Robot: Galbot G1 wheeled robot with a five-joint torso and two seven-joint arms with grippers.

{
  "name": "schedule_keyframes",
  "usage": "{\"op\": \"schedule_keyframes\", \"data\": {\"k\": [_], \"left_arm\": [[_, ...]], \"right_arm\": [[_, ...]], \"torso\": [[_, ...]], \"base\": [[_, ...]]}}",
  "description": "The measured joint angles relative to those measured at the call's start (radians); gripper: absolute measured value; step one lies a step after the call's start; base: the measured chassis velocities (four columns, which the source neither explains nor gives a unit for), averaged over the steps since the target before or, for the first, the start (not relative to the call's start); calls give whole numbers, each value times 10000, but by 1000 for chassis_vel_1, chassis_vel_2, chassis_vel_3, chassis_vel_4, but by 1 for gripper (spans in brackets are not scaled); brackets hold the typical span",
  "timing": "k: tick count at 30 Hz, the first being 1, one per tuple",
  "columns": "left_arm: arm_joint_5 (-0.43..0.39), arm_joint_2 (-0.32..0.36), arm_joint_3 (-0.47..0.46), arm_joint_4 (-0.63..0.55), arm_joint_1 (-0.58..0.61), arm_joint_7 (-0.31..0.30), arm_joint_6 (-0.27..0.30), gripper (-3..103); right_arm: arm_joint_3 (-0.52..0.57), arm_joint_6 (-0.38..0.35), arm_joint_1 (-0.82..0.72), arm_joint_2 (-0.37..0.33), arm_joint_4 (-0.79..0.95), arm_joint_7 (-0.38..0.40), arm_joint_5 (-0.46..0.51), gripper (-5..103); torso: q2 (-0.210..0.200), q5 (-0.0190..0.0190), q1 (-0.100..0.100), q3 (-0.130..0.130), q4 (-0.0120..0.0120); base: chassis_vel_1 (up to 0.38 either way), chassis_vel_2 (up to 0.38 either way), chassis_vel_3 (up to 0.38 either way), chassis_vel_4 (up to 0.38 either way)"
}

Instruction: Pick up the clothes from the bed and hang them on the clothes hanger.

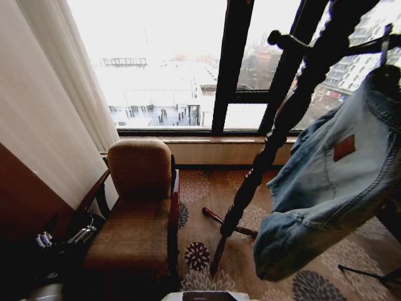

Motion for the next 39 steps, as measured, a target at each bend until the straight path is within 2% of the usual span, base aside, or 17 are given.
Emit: {"op": "schedule_keyframes", "data": {"k": [6,17,18,21,22,24,25,27,30,33,35,39], "left_arm": [[0,0,0,0,0,0,1,100],[0,0,1,0,0,0,0,100],[0,0,0,0,0,0,0,100],[0,0,0,0,0,0,1,100],[0,0,0,0,0,0,1,100],[0,0,0,0,0,0,0,100],[0,0,0,0,0,0,0,100],[0,-1,0,0,0,0,1,100],[0,0,0,0,0,0,1,100],[0,-1,0,0,0,0,1,100],[0,0,0,0,0,0,0,100],[0,-1,0,0,0,0,0,100]], "right_arm": [[68,49,-298,543,221,35,-229,19],[98,60,-371,618,278,75,-307,19],[96,35,-366,610,285,76,-303,16],[72,-26,-360,601,310,88,-286,32],[72,-26,-360,601,310,88,-286,32],[55,-58,-356,600,343,120,-281,43],[55,-58,-356,600,343,120,-281,43],[45,-90,-361,598,412,140,-271,54],[41,-106,-371,588,458,146,-265,60],[1,-127,-379,575,505,159,-258,76],[-15,-129,-392,575,526,161,-258,76],[-194,-156,-485,724,767,174,-278,96]], "torso": [[1,-3,-1,-2,2],[1,1,-1,-2,-1],[1,1,-1,-2,-1],[1,1,-1,-2,-1],[1,1,-1,-2,-1],[1,1,-1,-2,-2],[1,1,-1,-2,-2],[1,3,-1,-2,-2],[1,2,-1,-2,-3],[1,0,-1,-2,-2],[1,0,-1,-2,-2],[0,2,-2,-2,-2]], "base": [[0,0,0,0],[0,0,0,0],[0,0,0,0],[0,0,0,0],[0,0,0,0],[0,0,0,0],[0,0,0,0],[0,0,0,0],[0,0,0,0],[0,0,0,0],[0,0,0,0],[0,0,0,0]]}}
